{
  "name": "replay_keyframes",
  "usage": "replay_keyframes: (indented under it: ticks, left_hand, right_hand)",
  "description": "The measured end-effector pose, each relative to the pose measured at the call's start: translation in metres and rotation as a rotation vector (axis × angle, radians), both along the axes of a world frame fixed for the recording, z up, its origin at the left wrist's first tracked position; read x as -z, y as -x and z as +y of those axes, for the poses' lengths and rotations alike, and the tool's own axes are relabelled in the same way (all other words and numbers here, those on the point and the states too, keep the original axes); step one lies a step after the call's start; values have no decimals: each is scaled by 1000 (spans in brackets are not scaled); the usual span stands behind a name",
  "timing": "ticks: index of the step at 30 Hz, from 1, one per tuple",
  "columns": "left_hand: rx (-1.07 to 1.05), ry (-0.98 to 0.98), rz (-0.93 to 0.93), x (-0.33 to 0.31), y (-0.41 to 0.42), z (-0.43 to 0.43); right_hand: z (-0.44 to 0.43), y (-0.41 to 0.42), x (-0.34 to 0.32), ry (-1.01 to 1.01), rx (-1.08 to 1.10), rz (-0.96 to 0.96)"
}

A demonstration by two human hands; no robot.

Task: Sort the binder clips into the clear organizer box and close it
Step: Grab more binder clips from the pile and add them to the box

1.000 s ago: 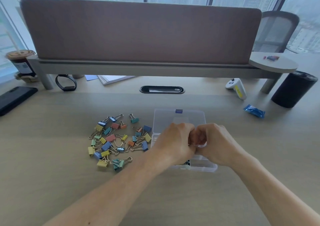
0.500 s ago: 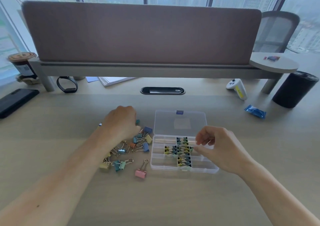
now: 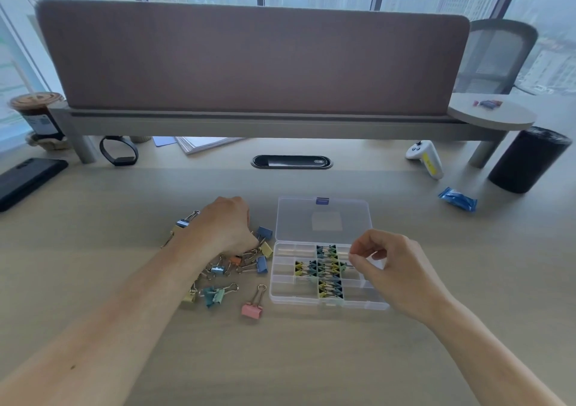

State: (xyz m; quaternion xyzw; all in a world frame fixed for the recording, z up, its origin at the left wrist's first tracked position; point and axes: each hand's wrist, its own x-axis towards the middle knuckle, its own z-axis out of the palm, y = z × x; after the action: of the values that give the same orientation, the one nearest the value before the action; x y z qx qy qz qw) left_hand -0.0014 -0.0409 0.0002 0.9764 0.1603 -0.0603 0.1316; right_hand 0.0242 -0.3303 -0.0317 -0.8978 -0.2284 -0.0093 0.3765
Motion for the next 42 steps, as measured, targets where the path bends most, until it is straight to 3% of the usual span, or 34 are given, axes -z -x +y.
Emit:
replay_keyframes:
  ticks: [12,15,19,22,26,42]
  left_hand:
    - [24,136,-75,3,1,2]
    - [19,200,-177,-2,1,3]
    - [-27,442,-403,-15,3,-5]
    - [105,553,-459,-16,8,-33]
    - [343,660,-388,-3,16,-87]
    - [442,595,-365,14,14,-101]
  right_hand:
    - [-1,2,3,-37,19,2]
    - [-2,3,3,-49,34,-19]
    - [-1,6,1,-141,67,-46]
    - [4,7,-4,-219,52,-49]
    - [9,8,-6,-269,-28,42]
    - [-18,7,-1,-87,-38,-54]
